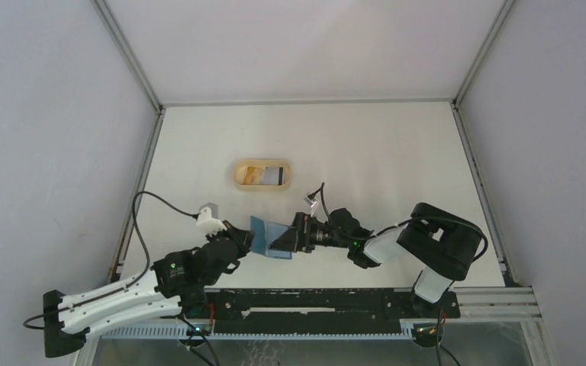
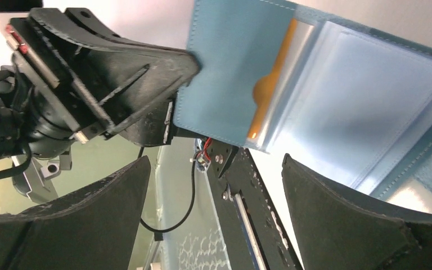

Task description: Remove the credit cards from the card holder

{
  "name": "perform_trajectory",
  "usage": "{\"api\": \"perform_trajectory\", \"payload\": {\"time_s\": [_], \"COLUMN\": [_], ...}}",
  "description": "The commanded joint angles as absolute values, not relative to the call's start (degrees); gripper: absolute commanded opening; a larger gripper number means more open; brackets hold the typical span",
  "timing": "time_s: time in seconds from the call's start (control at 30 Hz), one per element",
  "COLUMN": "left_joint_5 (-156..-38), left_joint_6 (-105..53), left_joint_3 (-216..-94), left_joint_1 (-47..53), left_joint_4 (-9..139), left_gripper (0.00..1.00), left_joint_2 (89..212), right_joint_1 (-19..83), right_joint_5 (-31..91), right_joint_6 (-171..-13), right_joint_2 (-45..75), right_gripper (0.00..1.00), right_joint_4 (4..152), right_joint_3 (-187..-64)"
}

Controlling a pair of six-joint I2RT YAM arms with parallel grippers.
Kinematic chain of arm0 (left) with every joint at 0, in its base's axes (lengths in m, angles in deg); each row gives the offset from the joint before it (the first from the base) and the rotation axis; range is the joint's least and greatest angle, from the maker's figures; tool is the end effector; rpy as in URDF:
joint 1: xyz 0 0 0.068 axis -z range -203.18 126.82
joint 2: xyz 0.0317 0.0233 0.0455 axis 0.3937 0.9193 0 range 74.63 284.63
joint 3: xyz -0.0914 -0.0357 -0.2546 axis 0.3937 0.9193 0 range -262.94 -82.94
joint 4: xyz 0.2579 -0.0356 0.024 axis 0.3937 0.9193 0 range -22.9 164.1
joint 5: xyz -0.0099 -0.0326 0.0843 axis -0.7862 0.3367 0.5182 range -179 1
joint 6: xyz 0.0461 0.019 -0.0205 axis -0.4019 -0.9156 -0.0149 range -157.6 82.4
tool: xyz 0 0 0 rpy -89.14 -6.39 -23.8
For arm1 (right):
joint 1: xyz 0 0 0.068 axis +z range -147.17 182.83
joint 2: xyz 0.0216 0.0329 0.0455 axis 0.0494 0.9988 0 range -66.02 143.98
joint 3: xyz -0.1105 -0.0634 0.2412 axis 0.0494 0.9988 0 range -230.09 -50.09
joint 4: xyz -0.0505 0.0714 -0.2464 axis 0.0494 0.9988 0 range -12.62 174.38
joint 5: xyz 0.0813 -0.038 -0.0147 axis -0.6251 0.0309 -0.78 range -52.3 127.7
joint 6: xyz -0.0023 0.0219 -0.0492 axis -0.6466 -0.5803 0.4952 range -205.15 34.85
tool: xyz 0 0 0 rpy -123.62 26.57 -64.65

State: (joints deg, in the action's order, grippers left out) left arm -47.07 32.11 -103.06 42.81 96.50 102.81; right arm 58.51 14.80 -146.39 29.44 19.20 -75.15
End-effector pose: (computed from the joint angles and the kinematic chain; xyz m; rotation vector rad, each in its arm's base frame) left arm 0.0698 -0.0980 0.2022 -0.4580 2.0539 -0.6466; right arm 0.1510 0.2458 0.1430 -0.2457 2.1584 1.7008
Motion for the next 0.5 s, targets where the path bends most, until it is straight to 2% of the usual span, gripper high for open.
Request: {"api": "perform_trajectory", "payload": {"time_s": [0.0,0.47], "left_joint_5": [-44.7,-47.5], "left_joint_6": [27.4,20.3], "left_joint_3": [-110.0,-113.0], "left_joint_1": [43.1,42.9], "left_joint_4": [96.9,91.4], "left_gripper": [0.0,0.0], "left_joint_2": [102.6,102.0], "right_joint_1": [57.5,56.1], "right_joint_5": [13.0,10.3], "right_joint_6": [-145.0,-141.8], "right_joint_2": [27.7,19.4], "right_gripper": [0.96,0.96], "right_joint_4": [14.8,17.1], "right_joint_3": [-76.8,-78.0]}}
